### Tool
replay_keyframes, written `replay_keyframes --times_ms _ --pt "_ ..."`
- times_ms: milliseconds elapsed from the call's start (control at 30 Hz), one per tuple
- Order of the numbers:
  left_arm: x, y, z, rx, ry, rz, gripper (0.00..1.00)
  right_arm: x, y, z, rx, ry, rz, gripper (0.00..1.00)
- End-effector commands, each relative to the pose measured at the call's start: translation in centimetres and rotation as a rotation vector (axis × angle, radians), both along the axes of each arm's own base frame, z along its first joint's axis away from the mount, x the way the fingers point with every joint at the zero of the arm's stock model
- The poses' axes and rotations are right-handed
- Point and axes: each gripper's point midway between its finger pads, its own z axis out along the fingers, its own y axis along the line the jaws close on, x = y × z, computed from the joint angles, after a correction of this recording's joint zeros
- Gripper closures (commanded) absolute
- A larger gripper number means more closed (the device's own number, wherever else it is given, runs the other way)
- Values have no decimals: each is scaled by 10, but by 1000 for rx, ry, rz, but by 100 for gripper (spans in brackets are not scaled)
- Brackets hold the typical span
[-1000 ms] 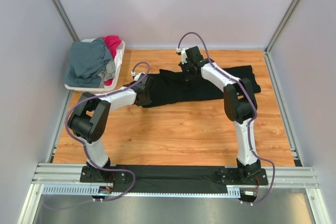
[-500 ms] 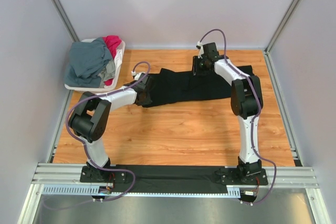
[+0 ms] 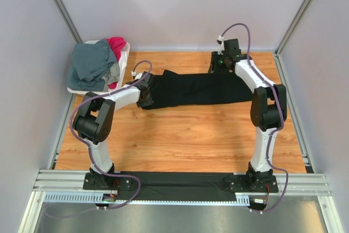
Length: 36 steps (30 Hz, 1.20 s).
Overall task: Fold and stack the t-shirts
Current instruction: Fold the tshirt
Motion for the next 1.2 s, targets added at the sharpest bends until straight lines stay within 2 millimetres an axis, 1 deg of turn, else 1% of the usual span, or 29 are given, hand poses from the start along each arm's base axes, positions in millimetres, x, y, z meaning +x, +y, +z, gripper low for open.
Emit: replay_keyframes --times_ms 0,33,67,100,167,200,267,300,333,400,433,467,500,533,567,600,633,667,700,733,767,800,833,900,933,1000,1033,1067,1167 --pt "-6 21 0 77 62 26 66 -3 -59 22 15 -10 -137 55" --pt "-6 22 6 85 61 17 66 -9 -66 14 15 9 -151 53" --pt "-4 21 11 83 50 15 65 -7 -78 15 -4 -5 -175 48" --pt "1 17 24 57 23 2 65 -11 -84 15 -21 -6 -189 47" --pt "4 8 42 7 -9 -14 64 -11 -94 12 -80 -10 -203 46" --pt "3 -2 61 -53 -37 -36 62 -11 -97 11 -95 -4 -213 45" --pt "6 -16 85 -130 -87 -65 55 -12 -98 8 -98 1 -211 45" --pt "7 -19 106 -158 -135 -70 52 -11 -96 5 -94 5 -211 45" --pt "7 -21 116 -170 -159 -75 46 -8 -98 5 -90 -2 -220 45" --pt "8 -31 140 -207 -202 -81 41 -5 -94 -2 -72 14 -228 45" --pt "8 -35 145 -227 -211 -82 40 -6 -94 -5 -64 31 -242 45" --pt "6 -44 148 -274 -206 -69 40 -3 -94 -4 -52 38 -265 46" --pt "7 -51 150 -301 -217 -64 40 -6 -92 -11 -19 77 -310 46" --pt "6 -55 148 -318 -220 -55 40 -10 -91 -15 -7 102 -326 46" --pt "0 -63 137 -344 -200 -24 40 -18 -91 -24 -4 132 -340 47" --pt "1 -70 131 -364 -201 -13 40 -23 -94 -28 -2 150 -371 47" --pt "0 -74 124 -380 -190 -1 41 -30 -99 -32 -21 171 -416 47" --pt "-5 -80 112 -392 -163 -3 41 -37 -102 -32 -25 177 -432 47" --pt "-3 -84 100 -406 -145 15 41 -50 -113 -45 -76 207 -472 47" --pt "-4 -84 92 -403 -127 26 42 -57 -119 -50 -104 214 -490 47" --pt "-3 -84 86 -392 -117 36 42 -63 -130 -51 -144 209 -522 47" --pt "-3 -81 73 -369 -88 50 43 -68 -135 -55 -159 221 -535 47" --pt "-3 -81 68 -360 -82 54 44 -78 -144 -65 -162 256 -556 47" --pt "-2 -77 55 -336 -69 70 44 -85 -150 -73 -142 280 -573 48" --pt "-2 -75 52 -327 -68 79 45 -88 -154 -79 -133 288 -582 48" --pt "-2 -70 43 -296 -63 92 46 -91 -155 -87 -138 299 -585 48" --pt "-3 -67 40 -284 -59 98 47 -91 -170 -89 -140 301 -619 49" --pt "-2 -62 37 -261 -64 106 47 -92 -174 -97 -156 318 -623 49" --pt "-3 -51 32 -226 -52 124 48 -96 -186 -107 -173 350 -650 50"
